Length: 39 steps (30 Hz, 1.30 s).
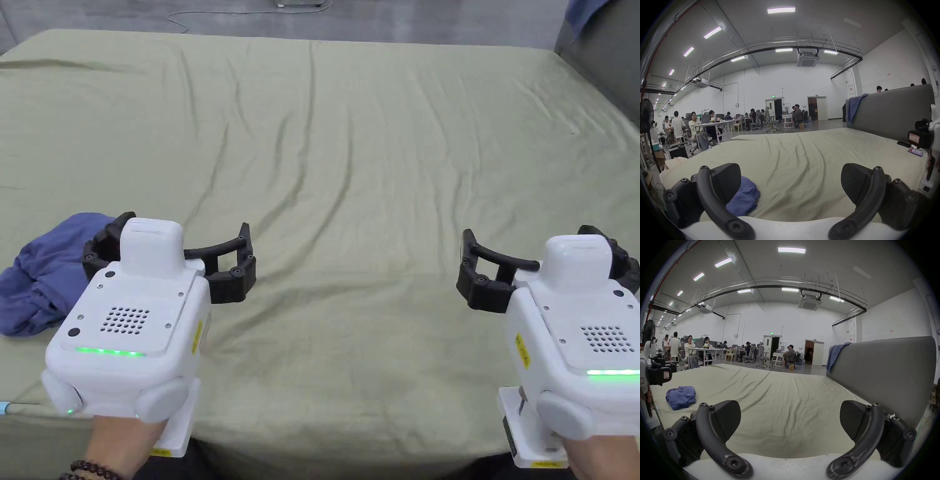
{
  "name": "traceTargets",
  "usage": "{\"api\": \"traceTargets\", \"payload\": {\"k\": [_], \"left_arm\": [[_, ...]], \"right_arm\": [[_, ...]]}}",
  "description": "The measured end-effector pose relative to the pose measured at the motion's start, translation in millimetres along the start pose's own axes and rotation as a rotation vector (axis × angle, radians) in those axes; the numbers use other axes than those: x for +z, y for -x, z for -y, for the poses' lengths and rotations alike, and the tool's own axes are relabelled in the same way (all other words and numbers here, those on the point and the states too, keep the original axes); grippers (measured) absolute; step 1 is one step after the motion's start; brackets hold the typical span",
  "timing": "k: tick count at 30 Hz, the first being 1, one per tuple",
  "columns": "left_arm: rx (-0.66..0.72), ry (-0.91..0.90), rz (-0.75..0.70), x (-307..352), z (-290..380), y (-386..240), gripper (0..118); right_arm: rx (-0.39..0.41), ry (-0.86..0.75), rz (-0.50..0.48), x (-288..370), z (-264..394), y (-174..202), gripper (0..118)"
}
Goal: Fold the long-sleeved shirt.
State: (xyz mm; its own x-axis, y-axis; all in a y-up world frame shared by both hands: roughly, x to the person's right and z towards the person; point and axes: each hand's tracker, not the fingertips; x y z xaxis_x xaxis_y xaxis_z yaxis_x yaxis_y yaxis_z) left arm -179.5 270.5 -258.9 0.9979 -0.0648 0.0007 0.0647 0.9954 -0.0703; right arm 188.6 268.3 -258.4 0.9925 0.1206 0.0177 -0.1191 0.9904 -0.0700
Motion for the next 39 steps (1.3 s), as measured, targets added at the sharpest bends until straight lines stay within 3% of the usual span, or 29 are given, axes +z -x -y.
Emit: {"api": "traceTargets", "payload": {"k": [39], "left_arm": [[0.015, 0.007, -0.001, 0.2, -1.1, 3.1, 118]], "right_arm": [[-0.003, 0.005, 0.019, 0.6, 0.6, 0.0, 118]]}}
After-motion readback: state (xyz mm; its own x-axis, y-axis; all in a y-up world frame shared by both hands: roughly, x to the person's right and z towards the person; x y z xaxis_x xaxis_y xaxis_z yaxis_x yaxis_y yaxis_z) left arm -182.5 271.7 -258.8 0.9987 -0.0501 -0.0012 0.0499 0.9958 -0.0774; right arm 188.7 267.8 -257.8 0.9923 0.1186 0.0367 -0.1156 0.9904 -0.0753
